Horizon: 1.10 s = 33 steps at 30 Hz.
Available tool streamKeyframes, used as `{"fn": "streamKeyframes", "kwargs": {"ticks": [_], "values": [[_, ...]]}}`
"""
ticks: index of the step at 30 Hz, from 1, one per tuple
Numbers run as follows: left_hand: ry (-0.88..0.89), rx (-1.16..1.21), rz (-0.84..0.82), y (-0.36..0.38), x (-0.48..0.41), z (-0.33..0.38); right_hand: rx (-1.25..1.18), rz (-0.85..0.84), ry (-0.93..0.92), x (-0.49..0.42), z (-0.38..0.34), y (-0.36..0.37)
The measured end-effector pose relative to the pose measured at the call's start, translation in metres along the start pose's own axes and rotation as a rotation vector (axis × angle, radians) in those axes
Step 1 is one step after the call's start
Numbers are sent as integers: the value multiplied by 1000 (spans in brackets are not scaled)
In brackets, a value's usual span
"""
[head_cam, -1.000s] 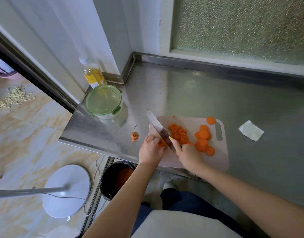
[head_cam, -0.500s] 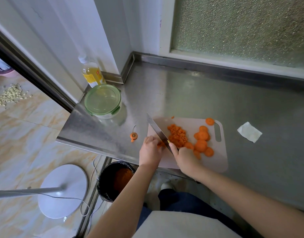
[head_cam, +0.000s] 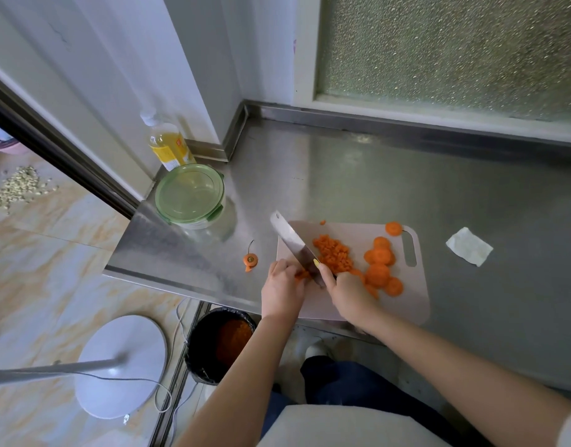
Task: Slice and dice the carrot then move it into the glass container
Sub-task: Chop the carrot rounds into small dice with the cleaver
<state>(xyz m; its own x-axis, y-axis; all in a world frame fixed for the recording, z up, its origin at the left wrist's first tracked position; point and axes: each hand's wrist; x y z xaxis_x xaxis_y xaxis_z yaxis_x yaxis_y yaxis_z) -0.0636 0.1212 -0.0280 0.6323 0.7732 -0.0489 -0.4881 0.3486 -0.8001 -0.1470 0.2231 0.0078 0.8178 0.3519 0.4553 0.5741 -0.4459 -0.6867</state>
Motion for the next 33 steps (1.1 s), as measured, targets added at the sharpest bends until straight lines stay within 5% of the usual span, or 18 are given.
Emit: {"fn": "streamKeyframes", "kwargs": {"ticks": [13, 33], "values": [[30, 58, -74, -6, -4, -5, 110, 39, -162, 0, 6, -5], [37, 25, -33, -1, -3, -7, 209, 32, -169, 6, 13, 6]]}}
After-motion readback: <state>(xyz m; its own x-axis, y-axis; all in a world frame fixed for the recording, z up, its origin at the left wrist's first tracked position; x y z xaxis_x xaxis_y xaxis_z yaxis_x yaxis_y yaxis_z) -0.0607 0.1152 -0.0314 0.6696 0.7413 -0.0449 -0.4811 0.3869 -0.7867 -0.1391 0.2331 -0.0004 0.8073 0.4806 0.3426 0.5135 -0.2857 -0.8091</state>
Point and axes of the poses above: each hand's wrist, its own x-axis away from the middle knuckle, its own y-axis out of the palm, z = x × y, and after that the axes turned 13 degrees about z, right-handed
